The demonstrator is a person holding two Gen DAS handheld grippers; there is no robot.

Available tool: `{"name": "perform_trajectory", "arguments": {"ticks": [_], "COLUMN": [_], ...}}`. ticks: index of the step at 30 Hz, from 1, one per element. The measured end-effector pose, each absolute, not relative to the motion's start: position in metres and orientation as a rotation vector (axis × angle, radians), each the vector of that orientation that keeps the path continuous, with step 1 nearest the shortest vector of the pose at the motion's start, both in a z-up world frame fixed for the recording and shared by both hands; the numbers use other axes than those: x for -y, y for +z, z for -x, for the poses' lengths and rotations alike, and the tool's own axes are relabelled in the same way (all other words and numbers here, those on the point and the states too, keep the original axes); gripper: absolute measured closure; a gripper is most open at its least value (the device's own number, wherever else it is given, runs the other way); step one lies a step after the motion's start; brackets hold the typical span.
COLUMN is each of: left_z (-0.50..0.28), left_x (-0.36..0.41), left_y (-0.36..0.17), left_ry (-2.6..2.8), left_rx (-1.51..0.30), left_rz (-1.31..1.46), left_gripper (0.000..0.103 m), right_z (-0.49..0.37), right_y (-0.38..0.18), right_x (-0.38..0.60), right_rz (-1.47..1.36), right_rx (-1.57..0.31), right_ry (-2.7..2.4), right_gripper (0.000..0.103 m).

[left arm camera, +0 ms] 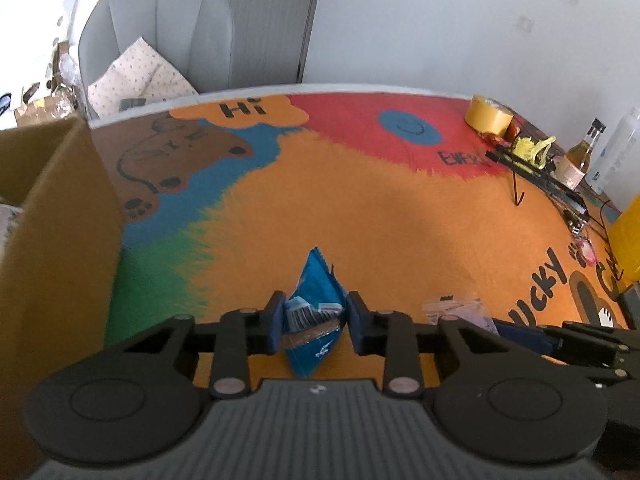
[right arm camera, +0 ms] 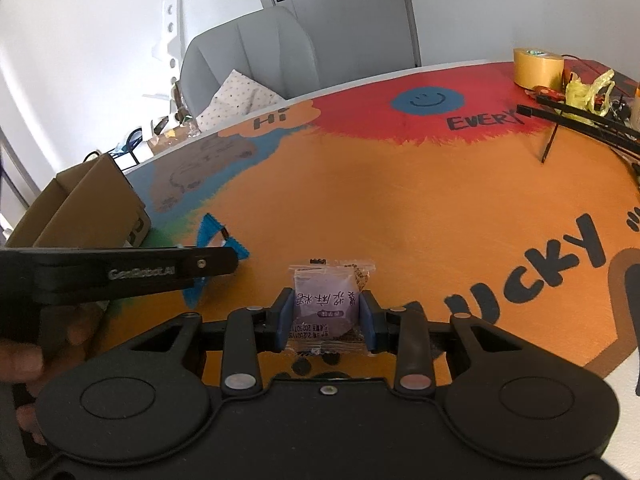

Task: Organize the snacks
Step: 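Carry the blue bag and pink pack over the box and open both grippers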

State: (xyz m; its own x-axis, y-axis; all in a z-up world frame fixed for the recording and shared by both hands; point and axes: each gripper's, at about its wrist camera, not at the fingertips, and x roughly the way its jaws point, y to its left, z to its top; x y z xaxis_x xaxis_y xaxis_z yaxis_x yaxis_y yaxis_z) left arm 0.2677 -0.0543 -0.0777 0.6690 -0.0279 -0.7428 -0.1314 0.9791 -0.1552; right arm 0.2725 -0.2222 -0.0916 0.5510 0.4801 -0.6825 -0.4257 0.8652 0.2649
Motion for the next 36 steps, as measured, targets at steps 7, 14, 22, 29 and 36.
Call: {"name": "perform_trajectory", "arguments": {"ticks": [7, 14, 22, 29, 36], "left_z": [-0.257, -0.247, -0.228, -0.206, -0.188], "left_x": [0.044, 0.027, 0.006, -0.013, -0.044], "left_y": [-0.047, -0.028, -0.010, 0.009, 0.021], "left_ry": [0.056, 0.082, 0.091, 0.107, 0.162], "left_rx": [-0.791, -0.758, -0.734, -0.689, -0.656], "left_rz": [0.191, 0.184, 0.204, 0.202, 0.214], "left_gripper": [0.073, 0.073, 0.073, 0.073, 0.073], "right_z": [-0.272, -0.273, -0.267, -0.261, -0.251], "right_y": [-0.073, -0.058, -0.039, -0.027, -0.014], "right_x": [0.206, 0.189, 0.172, 0.156, 0.135], "right_rz": [-0.071, -0.050, -0.042, -0.033, -0.034], "right_rx": [-0.813, -0.791, -0.751, -0.722, -0.684], "right_ry": [0.570, 0.582, 0.599, 0.607, 0.631], "right_gripper": [0.071, 0.071, 0.071, 0.071, 0.071]}}
